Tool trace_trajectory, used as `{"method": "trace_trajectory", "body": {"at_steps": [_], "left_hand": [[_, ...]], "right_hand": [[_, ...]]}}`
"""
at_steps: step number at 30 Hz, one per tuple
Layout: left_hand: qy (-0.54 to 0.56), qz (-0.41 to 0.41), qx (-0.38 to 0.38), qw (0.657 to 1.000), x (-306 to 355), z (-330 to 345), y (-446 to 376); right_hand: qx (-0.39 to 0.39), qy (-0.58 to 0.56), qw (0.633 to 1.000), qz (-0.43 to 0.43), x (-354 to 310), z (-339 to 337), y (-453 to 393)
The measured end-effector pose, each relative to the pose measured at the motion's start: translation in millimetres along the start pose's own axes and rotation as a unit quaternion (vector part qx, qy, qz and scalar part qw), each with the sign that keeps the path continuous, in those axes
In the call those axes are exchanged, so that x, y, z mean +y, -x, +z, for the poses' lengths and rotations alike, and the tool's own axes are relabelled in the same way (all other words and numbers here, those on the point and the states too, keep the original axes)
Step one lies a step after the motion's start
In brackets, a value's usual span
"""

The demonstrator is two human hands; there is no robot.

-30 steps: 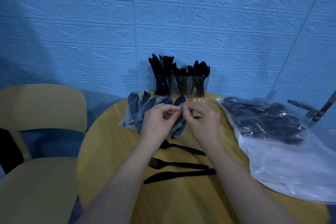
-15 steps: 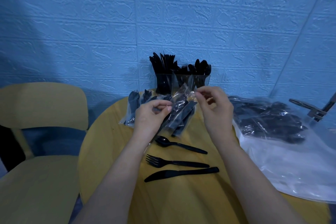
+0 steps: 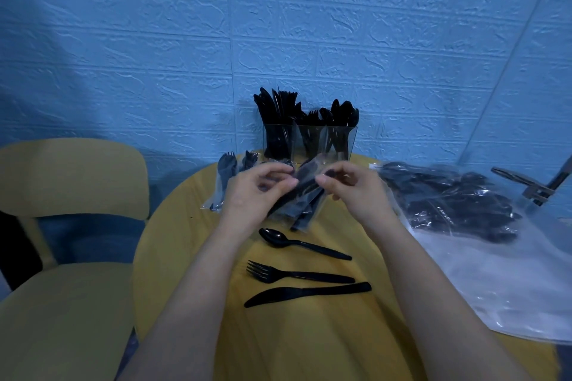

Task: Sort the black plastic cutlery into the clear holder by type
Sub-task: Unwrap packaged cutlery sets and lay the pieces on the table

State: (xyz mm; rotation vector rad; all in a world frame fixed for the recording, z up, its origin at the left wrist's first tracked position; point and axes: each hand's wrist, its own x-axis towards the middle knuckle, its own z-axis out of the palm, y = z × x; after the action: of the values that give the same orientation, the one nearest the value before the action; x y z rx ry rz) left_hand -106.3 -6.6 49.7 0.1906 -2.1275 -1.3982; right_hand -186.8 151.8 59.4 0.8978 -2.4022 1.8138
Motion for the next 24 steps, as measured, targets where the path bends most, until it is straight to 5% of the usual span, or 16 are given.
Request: {"method": "trace_trajectory", "body": {"at_steps": [4,8,14,24], "left_hand": [[0.049,-0.046,0.097,0.993,-6.9,-18.1,-7.5],[0.206,-0.107,0.042,0.972,-10.2,-21.6,-6.0],[0.251,-0.119,0.084,0.957,-12.0,-19.0,-5.6],[0.277,-0.148,0.109,0.943,-14.8,-24.1,-7.3]], "right_hand": [[0.101,-0.146,0.983,0.049,4.9,-8.6,-3.5],[0.131,-0.244,0.956,0.093,12.7,-11.2,-6.5],[0.163,-0.048,0.981,0.092,21.0,-7.4,-7.6],[0.021,-0.105,0.992,0.064,9.9,-9.0,0.8]]}}
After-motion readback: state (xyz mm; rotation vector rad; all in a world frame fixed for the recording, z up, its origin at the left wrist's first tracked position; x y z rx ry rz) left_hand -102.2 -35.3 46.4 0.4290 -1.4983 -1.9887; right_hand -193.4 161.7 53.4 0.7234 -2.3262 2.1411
